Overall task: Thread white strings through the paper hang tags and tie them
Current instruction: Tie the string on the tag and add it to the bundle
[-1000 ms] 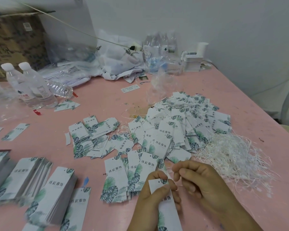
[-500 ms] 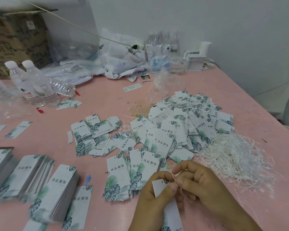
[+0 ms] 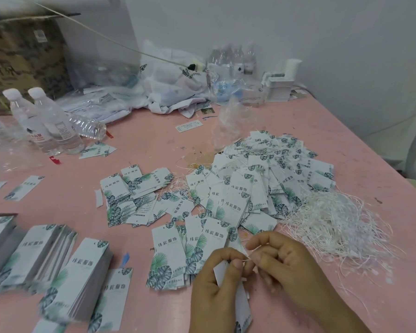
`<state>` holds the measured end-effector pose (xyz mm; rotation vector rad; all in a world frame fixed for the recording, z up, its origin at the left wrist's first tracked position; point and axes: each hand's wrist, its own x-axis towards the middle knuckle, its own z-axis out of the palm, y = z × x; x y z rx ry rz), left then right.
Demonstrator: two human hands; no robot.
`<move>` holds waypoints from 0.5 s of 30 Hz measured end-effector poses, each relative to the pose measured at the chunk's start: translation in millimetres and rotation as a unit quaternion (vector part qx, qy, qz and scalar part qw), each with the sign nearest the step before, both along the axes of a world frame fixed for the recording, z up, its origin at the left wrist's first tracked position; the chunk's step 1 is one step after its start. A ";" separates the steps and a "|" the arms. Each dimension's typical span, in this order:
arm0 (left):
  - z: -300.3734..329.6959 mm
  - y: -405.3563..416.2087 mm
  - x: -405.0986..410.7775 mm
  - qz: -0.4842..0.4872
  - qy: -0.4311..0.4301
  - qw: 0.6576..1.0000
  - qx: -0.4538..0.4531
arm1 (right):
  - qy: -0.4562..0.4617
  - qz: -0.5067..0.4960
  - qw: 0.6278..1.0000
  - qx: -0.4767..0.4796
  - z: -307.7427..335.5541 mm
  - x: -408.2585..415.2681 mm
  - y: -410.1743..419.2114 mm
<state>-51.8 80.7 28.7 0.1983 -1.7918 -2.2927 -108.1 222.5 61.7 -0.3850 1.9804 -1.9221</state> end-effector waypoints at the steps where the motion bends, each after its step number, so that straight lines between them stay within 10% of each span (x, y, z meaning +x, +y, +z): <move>1: 0.9 -1.1 -0.8 -0.002 0.000 1.000 -0.002 | -0.004 -0.023 1.000 -0.007 -1.4 -1.2 0.7; 8: 1.9 -5.9 -5.8 -0.002 -0.010 1.000 0.022 | -0.022 -0.231 0.973 0.014 -13.8 -19.1 20.0; 12: 1.7 -5.2 -6.2 -0.004 -0.027 0.999 0.037 | 0.204 -0.282 0.883 0.315 -13.4 -16.5 24.7; 15: 3.5 -3.7 -4.5 -0.013 -0.026 0.999 0.036 | 0.240 -0.188 0.931 0.201 -6.3 -4.4 9.4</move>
